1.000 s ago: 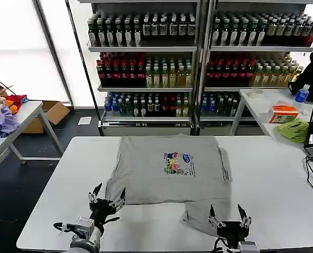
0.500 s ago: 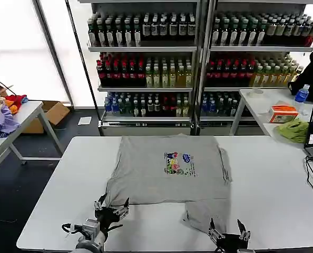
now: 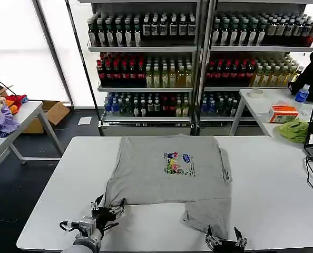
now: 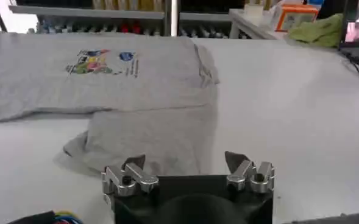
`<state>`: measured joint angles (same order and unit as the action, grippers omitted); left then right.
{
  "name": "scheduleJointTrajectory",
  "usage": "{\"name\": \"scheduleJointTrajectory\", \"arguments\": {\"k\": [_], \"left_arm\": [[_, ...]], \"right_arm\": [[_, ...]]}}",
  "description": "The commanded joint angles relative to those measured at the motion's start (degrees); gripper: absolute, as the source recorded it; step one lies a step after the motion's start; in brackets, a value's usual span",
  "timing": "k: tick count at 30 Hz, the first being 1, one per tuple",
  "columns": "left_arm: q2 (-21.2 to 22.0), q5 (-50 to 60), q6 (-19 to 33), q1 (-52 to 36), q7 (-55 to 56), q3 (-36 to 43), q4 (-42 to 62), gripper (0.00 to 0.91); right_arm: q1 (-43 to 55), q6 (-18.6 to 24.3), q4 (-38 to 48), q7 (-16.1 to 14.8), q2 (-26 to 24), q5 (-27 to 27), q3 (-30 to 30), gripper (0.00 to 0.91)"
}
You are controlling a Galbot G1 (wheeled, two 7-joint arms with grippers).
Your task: Fold and organize the clothes.
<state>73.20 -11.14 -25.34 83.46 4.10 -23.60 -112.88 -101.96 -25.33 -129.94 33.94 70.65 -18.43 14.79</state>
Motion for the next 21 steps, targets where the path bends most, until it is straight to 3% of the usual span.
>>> {"name": "scheduleJointTrajectory", "arguments": {"k": [1,2,3,4,6,7,8,21], "left_arm": [[-0.2,-1.3,-0.2,-0.3,0.0,-0.4,1.2,0.907],[-0.2,-1.3,-0.2,-0.3,0.0,-0.4,1.3,0.907],[-0.2,-1.3,-0.2,-0.3,0.0,-0.4,1.4,0.766],[-0.1,-1.2,-0.2,-0.2,0.0,-0.3,1.4,0.736],[-0.1,-1.1,-0.2,-0.1,0.2,-0.2,1.5,0.413],[-0.1,-1.0,-0.2,0.1,0.2,-0.1,1.5,0.121],[-0.1,-1.0,-0.3,0.1,0.3,-0.1,1.6,0.04],[0.3,-1.0,-1.6,1.6,0.2,0.3,0.7,0.0]], "right_arm": [[-0.4,-0.2,0.0,0.3,0.1,0.0,-0.2,0.705],[-0.3,-0.1,0.1,0.3,0.1,0.0,-0.2,0.695],[-0.3,-0.1,0.3,0.3,0.1,-0.1,-0.2,0.655],[-0.1,0.0,0.9,0.1,0.2,-0.2,-0.2,0.635],[0.0,0.3,1.6,0.0,0.2,-0.2,-0.3,0.494],[0.2,0.6,2.5,-0.2,0.3,-0.2,-0.4,0.0],[0.4,0.7,2.9,-0.2,0.3,-0.2,-0.4,0.0],[1.4,2.7,6.0,-1.6,0.2,-0.6,-0.5,0.0]]}}
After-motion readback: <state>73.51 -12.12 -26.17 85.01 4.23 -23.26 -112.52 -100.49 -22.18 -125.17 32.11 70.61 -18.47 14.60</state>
